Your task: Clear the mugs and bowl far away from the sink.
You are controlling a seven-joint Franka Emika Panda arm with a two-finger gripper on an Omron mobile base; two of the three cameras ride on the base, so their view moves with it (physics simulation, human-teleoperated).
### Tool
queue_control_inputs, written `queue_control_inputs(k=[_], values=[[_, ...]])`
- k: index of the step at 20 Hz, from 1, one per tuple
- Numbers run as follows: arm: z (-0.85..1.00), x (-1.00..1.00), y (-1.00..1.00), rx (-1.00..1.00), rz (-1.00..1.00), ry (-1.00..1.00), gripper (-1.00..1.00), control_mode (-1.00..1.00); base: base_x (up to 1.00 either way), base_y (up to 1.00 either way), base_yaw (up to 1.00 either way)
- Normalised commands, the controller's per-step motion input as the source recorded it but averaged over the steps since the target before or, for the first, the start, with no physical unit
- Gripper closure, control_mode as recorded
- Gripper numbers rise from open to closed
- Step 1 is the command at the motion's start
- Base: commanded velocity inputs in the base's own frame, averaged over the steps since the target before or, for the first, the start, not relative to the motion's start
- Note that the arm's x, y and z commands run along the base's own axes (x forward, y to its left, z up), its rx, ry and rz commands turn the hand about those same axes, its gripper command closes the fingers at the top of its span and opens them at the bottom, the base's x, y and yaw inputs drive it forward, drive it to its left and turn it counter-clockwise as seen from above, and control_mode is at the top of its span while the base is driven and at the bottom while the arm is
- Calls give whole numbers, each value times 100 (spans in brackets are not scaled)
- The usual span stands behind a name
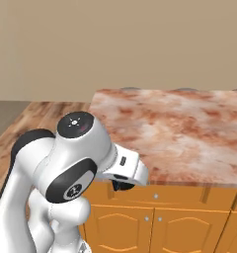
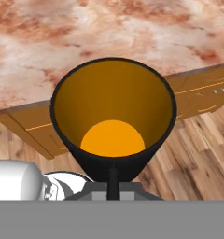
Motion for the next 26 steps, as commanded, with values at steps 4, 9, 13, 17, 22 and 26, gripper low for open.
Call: queue_control_inputs(k=[4,9,13,17,22,26], values=[[-1,12,0,0,8,4,100,-100,17,1,13],[-36,85,13,-2,19,12,100,-100,0,0,0],[-73,100,40,-1,26,17,100,-100,0,0,0],[-87,100,46,-4,22,13,100,-100,0,0,0],[-48,99,16,-1,12,2,100,-100,0,0,0],[-34,91,11,0,6,-4,100,-100,0,0,0]])
